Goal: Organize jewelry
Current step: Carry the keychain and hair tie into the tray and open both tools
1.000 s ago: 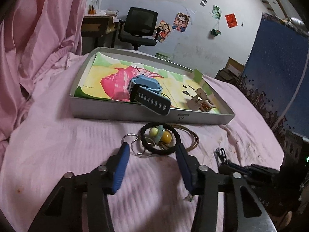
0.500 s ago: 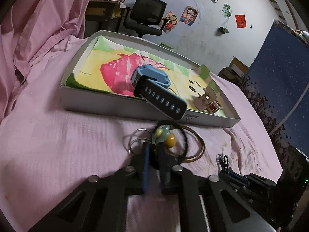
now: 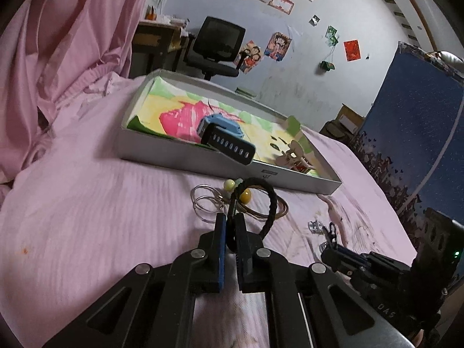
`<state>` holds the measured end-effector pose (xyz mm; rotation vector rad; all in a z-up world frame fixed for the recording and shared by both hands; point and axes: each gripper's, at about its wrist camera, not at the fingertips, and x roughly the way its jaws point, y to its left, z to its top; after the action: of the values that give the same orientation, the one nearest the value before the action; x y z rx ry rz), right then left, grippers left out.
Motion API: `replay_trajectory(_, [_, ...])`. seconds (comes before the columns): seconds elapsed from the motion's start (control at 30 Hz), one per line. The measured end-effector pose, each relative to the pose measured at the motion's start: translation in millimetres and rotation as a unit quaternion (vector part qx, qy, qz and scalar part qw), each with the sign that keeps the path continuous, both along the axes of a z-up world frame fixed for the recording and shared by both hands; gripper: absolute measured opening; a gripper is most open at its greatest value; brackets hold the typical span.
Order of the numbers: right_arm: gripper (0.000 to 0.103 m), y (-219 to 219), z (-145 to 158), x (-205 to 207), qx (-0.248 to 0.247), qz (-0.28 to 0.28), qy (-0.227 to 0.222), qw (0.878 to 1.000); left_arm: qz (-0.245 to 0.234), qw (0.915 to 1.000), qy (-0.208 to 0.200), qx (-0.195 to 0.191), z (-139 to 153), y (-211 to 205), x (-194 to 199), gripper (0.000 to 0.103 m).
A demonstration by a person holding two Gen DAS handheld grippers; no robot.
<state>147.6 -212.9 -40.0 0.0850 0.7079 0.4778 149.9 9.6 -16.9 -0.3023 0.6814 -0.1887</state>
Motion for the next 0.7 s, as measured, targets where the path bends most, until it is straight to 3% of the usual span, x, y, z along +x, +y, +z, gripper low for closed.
replay_trajectory(0.4, [0.010,-21.5,46.2,-26.7,0.047,-0.028,-0.138,0.989,0.022,0.9909,-0.113,0.070,56.1,-33.4,-23.8,0.006])
replay_trajectory(0.7, [0.010,-36.3,83.8,-6.4,0.066,-0.059,-0.220,0.971,0.042,0.9834,-0.161,0.073,74.7,-49.3,0.3,0.006])
